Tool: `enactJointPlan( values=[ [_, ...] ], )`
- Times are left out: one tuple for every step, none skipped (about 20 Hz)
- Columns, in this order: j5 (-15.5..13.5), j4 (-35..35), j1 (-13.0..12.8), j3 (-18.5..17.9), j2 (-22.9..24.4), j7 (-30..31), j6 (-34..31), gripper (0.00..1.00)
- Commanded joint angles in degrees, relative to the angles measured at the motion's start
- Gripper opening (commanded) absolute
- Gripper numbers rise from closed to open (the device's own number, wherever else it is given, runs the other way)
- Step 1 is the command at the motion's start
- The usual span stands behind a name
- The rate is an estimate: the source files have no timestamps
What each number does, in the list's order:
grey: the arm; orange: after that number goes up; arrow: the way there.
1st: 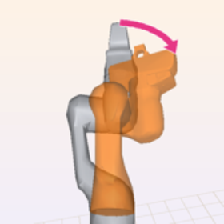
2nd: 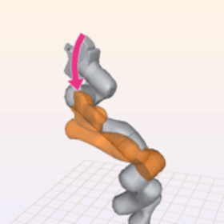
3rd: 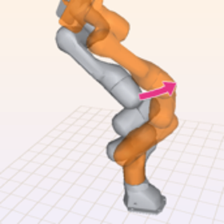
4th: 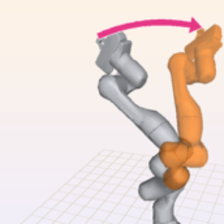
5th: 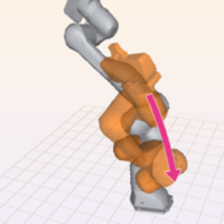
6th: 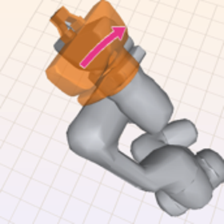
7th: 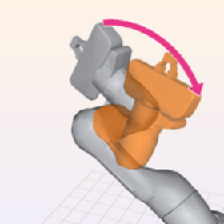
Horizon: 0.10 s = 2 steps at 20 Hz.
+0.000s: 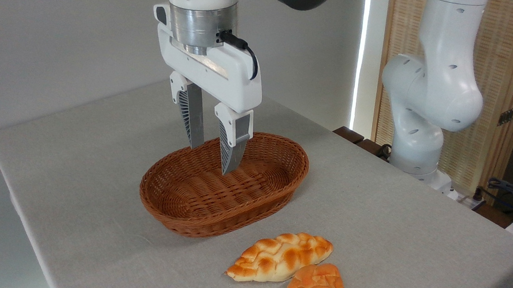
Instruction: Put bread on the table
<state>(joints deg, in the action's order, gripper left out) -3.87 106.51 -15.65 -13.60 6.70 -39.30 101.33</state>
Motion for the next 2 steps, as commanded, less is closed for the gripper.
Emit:
enactJointPlan(
  values=[
    [-1.05, -2.44, 0.19, -0.38, -0.81, 1.60, -1.14, 1.00],
    [-1.14, -2.54, 0.27, -0.47, -0.81, 1.51, -1.14, 1.00]
  ],
)
